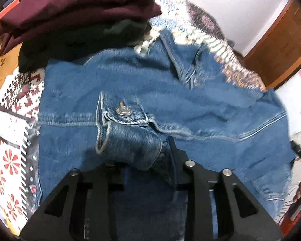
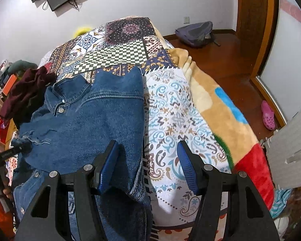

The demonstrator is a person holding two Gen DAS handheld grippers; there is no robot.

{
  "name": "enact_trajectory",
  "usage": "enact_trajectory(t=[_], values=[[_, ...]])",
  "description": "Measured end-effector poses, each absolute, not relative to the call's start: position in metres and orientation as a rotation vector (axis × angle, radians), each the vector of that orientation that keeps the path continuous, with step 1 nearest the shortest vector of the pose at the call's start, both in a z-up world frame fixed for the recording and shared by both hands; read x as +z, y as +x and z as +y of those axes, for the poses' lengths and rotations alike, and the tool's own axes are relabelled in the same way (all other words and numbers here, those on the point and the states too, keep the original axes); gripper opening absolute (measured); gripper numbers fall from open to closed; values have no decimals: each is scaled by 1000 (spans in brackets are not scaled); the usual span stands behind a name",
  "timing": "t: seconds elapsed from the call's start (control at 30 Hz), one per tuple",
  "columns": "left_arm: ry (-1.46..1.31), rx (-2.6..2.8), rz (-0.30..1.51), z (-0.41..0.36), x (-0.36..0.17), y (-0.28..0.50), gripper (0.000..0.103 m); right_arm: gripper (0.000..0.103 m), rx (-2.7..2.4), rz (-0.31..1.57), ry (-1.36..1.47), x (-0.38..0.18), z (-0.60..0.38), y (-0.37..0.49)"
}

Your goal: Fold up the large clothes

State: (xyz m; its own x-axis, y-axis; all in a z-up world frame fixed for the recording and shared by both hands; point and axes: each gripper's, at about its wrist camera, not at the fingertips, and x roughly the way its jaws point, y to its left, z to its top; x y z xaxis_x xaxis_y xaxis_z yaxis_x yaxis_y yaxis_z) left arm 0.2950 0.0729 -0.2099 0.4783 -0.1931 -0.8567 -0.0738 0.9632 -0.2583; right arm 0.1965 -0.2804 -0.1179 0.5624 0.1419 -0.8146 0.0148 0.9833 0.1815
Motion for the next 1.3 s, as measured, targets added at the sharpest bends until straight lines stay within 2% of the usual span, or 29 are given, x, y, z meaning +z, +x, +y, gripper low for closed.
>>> enact_trajectory(t=[0.1,0.27,0.37,0.47,0.53,0.6,0.67,0.73,0.8,0.9,1.2,1.3], values=[[-240,-81,981,72,-180,294,20,56,88,934,155,-103,-275,199],[-104,-19,782,69,-125,277,19,57,136,935,109,-101,-252,209],[-40,37,724,73,-117,267,20,57,160,1004,59,-122,-235,215],[-29,57,745,84,-131,261,21,59,166,1032,44,-141,-226,215],[-45,53,802,93,-147,262,25,65,159,1020,61,-141,-228,213],[-46,58,889,103,-175,263,32,67,164,1033,99,-142,-233,214],[-32,85,949,111,-197,260,34,67,166,1040,117,-142,-237,213],[-33,94,990,118,-212,258,42,69,162,1040,103,-141,-237,213],[-63,105,1020,127,-225,254,59,71,155,1040,92,-141,-234,211],[-164,100,1019,145,-229,246,69,72,144,1040,94,-141,-234,207],[-191,47,1039,156,-223,225,78,73,149,1062,130,-137,-242,196],[-187,35,1043,159,-217,220,78,73,145,1070,126,-132,-245,191]])
